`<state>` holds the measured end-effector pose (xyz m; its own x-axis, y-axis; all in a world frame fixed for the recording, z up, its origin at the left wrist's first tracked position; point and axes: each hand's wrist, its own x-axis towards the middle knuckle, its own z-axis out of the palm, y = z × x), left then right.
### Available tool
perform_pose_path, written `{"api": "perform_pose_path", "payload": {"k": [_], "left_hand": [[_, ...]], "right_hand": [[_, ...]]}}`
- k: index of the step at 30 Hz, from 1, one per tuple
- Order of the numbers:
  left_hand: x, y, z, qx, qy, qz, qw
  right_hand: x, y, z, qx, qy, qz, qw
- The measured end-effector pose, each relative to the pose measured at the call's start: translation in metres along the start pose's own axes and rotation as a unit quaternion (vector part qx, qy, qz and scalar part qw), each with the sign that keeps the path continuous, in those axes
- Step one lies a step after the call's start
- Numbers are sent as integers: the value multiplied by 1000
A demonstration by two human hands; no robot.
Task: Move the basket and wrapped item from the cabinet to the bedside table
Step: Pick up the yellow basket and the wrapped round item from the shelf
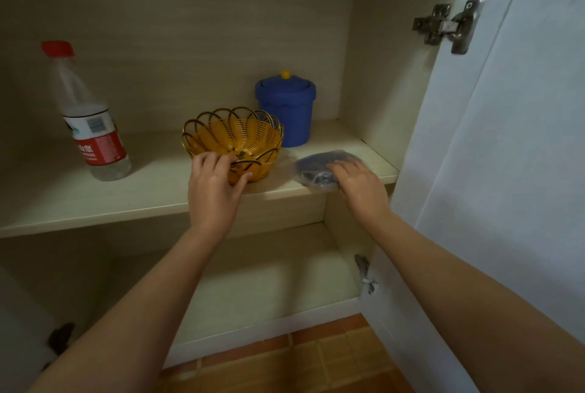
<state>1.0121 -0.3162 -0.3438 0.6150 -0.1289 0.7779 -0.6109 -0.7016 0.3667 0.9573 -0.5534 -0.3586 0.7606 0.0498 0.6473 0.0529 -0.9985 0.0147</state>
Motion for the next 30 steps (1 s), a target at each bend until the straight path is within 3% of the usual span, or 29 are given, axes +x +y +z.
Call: {"api": "perform_pose_path", "payload": {"k": [13,21,30], "left_hand": [[7,33,-47,39,-38,-38,998],[27,104,-122,57,-57,-75,994],[22,221,-261,93,-80,-121,985]], "right_hand": [[5,2,-73,37,25,-39,998],[14,-9,-177,56,19,-56,997],[-2,-22,-344,109,-6,-74,991]]}}
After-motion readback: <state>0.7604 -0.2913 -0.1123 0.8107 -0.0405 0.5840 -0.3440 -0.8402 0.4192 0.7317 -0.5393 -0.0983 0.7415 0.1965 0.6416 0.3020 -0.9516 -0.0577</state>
